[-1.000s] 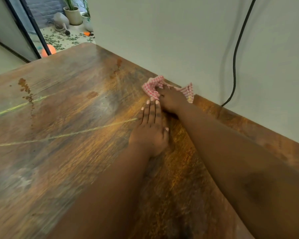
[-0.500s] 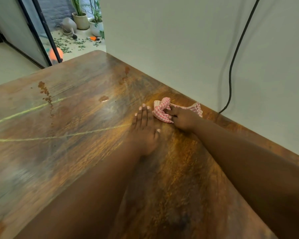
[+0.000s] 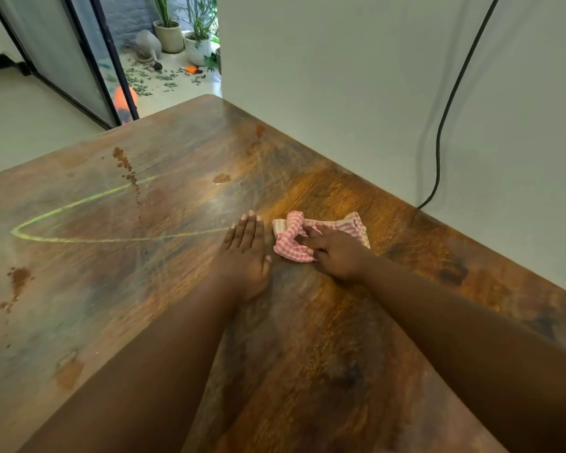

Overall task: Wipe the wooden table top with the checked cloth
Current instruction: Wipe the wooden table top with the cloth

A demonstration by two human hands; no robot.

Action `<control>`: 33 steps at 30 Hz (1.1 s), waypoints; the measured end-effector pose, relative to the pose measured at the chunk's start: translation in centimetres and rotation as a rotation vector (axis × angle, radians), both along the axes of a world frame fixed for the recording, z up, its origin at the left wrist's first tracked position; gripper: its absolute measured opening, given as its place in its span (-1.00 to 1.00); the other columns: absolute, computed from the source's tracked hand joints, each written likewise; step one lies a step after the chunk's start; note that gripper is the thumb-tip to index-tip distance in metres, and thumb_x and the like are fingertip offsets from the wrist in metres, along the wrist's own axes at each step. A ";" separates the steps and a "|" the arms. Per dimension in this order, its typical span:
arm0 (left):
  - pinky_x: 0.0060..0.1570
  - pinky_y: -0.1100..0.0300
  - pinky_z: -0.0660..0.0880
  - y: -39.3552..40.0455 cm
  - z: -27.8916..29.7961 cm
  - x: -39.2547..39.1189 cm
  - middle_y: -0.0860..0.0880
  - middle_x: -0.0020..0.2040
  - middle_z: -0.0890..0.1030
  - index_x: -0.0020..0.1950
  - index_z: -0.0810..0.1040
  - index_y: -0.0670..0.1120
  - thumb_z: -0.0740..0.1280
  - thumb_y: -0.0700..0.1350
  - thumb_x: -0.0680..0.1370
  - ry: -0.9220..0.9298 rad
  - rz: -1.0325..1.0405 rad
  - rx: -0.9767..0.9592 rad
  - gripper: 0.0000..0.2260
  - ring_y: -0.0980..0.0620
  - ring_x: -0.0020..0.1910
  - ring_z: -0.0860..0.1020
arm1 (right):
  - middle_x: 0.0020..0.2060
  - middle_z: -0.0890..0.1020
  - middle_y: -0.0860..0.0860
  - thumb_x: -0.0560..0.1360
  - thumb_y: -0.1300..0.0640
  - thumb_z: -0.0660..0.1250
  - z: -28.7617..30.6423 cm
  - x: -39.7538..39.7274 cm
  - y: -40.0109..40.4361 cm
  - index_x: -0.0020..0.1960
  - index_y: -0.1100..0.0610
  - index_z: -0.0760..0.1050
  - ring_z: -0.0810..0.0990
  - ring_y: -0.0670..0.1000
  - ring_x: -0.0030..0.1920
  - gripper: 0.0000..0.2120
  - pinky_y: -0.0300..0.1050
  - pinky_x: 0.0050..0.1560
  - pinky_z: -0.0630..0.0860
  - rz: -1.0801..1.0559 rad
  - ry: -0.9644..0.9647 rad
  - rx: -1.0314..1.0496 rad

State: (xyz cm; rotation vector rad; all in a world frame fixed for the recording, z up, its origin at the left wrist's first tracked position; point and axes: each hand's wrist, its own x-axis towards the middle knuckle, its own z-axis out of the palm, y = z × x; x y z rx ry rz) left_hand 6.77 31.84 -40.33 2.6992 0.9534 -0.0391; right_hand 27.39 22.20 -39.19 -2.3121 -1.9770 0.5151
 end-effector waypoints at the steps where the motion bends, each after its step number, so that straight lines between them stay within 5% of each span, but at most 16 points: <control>1: 0.41 0.12 -0.39 -0.3 -0.1 -0.2 -0.13 0.55 -0.32 0.53 -0.32 -0.13 -0.08 0.07 0.65 0.011 -0.007 -0.007 -0.40 -0.02 0.51 -0.35 | 0.52 0.10 -0.06 0.61 0.05 0.10 0.2 0.5 -0.3 0.47 -0.15 0.17 0.02 0.04 0.52 -0.56 0.01 0.48 0.00 -0.009 0.007 -0.027; 8: 0.41 0.10 -0.38 -1.7 -0.4 -2.2 -0.13 0.54 -0.34 0.53 -0.34 -0.14 -0.10 0.09 0.65 0.046 0.006 -0.047 -0.40 -0.03 0.50 -0.36 | 0.53 0.09 0.02 0.59 0.04 0.07 0.4 -1.2 3.0 0.50 -0.10 0.11 0.10 0.17 0.50 -0.51 0.12 0.44 0.12 -0.187 -0.093 -0.003; 20: 0.42 0.10 -0.37 -2.2 1.3 -5.1 -0.14 0.55 -0.32 0.53 -0.32 -0.17 -0.07 0.06 0.66 0.065 0.097 -0.050 -0.40 -0.03 0.51 -0.34 | 0.51 0.12 -0.05 0.58 0.09 0.15 0.4 -4.0 -1.8 0.47 -0.11 0.18 0.03 0.08 0.52 -0.53 0.06 0.48 0.04 0.098 -0.010 -0.008; 29: 0.39 0.12 -0.41 -3.4 1.9 -7.0 -0.13 0.54 -0.33 0.52 -0.35 -0.14 -0.10 0.07 0.65 0.085 0.066 0.020 -0.41 -0.02 0.51 -0.35 | 0.54 0.05 0.01 0.61 0.03 0.03 0.5 -5.7 -1.3 0.51 -0.12 0.05 0.03 0.15 0.51 -0.52 0.10 0.47 0.04 -0.169 -0.095 -0.052; 33: 0.43 0.09 -0.36 -4.5 1.8 -7.4 -0.14 0.55 -0.30 0.54 -0.30 -0.15 -0.09 0.06 0.66 0.114 0.051 0.018 -0.42 -0.04 0.52 -0.32 | 0.53 0.07 0.03 0.61 0.02 0.00 0.2 -9.5 -1.0 0.51 -0.09 0.06 0.06 0.17 0.50 -0.52 0.12 0.46 0.05 -0.113 -0.096 -0.025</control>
